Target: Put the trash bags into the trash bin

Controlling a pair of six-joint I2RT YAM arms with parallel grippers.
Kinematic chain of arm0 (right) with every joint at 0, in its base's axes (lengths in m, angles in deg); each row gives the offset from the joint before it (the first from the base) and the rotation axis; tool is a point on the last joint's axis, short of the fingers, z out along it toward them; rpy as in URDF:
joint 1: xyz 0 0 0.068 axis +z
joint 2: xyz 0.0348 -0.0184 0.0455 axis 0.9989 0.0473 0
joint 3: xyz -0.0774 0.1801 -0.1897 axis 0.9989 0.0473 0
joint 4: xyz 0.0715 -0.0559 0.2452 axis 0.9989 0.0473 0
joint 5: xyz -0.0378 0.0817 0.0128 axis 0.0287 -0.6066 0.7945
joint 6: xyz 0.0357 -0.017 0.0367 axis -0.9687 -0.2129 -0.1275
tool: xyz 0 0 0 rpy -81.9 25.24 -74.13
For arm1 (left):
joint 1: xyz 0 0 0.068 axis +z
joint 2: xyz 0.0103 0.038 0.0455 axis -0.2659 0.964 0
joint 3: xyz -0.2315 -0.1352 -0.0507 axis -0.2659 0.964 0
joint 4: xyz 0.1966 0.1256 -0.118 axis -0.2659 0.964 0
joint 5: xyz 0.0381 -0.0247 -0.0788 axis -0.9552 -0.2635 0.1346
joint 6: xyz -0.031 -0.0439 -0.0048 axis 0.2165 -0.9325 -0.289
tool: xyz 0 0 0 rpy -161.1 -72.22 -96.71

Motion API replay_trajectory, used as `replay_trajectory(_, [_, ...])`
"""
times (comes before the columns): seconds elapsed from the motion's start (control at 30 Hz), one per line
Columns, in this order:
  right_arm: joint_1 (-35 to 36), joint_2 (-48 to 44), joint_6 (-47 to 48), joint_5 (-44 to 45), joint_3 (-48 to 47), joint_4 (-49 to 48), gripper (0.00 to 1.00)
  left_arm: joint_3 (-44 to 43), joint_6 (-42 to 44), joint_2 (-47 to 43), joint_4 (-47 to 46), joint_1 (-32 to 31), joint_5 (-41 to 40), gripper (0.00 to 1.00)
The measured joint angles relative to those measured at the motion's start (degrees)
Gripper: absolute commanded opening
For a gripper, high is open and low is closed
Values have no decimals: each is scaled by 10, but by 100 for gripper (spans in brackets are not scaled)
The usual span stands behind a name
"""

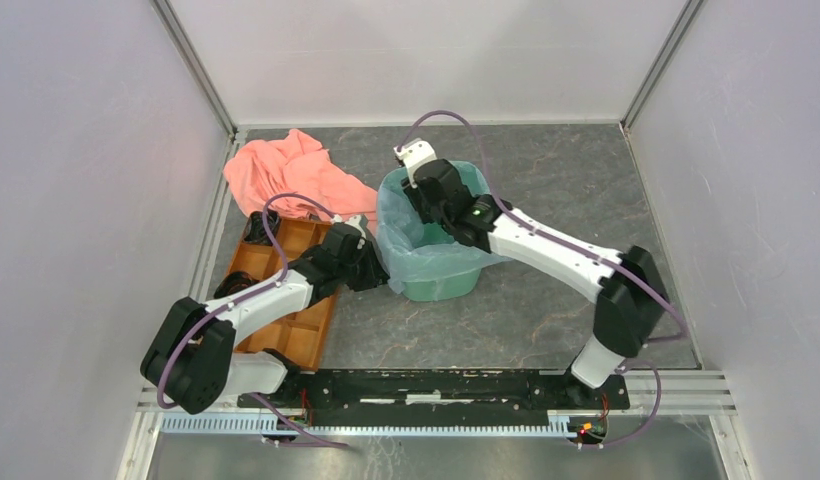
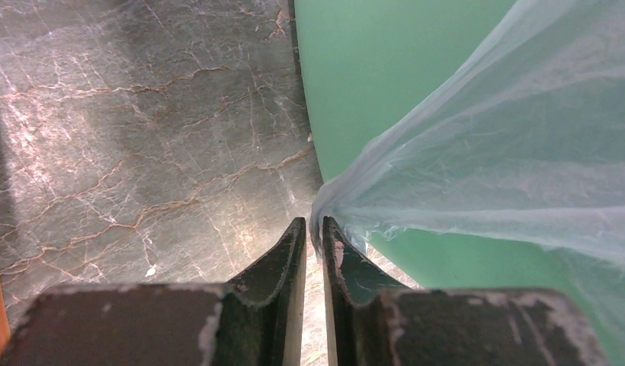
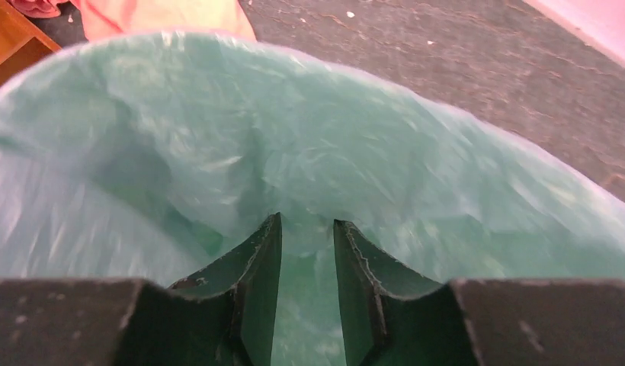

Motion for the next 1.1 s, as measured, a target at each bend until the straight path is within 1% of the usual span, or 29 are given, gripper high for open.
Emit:
replay_trajectory(0.1, [0, 49, -10, -8, -11, -40, 40, 0, 0, 0, 0, 0, 0, 20])
replay_trajectory(0.2, [0, 64, -20, -16, -11, -41, 41, 0, 0, -5, 1, 0, 0, 20])
replay_trajectory(0.27, [0, 59, -25, -24, -11, -36, 47, 0, 0, -10, 1, 0, -1, 20])
replay_trajectory(0.33, [0, 37, -28, -36, 1, -31, 53, 0, 0, -18, 1, 0, -3, 20])
replay_trajectory(0.4, [0, -9, -29, -42, 41, -28, 59, 0, 0, -20, 1, 0, -4, 20])
replay_trajectory(0.43, [0, -38, -30, -43, 65, -21, 64, 0, 0, -20, 1, 0, -4, 20])
replay_trajectory(0.5, [0, -84, -30, -43, 102, -10, 71, 0, 0, -20, 2, 0, -5, 20])
replay_trajectory(0.53, [0, -99, -30, -43, 115, -8, 72, -1, 0, -20, 3, 0, -5, 20])
replay_trajectory(0.63, [0, -114, -29, -45, 139, -7, 74, -7, 0, -17, 5, 0, -5, 20])
replay_trajectory(0.73, [0, -85, -30, -64, 139, -9, 75, -13, 0, -14, 5, 0, -5, 21])
replay_trajectory(0.87, [0, -19, -34, -117, 129, -9, 75, -15, 0, -14, 5, -1, -6, 22])
replay_trajectory(1.0, [-1, -1, -36, -141, 95, 5, 75, -15, 0, -16, 5, -3, -11, 22])
replay_trajectory(1.1, [0, -3, -34, -135, 89, 10, 80, -15, 0, -18, 6, -3, -16, 22])
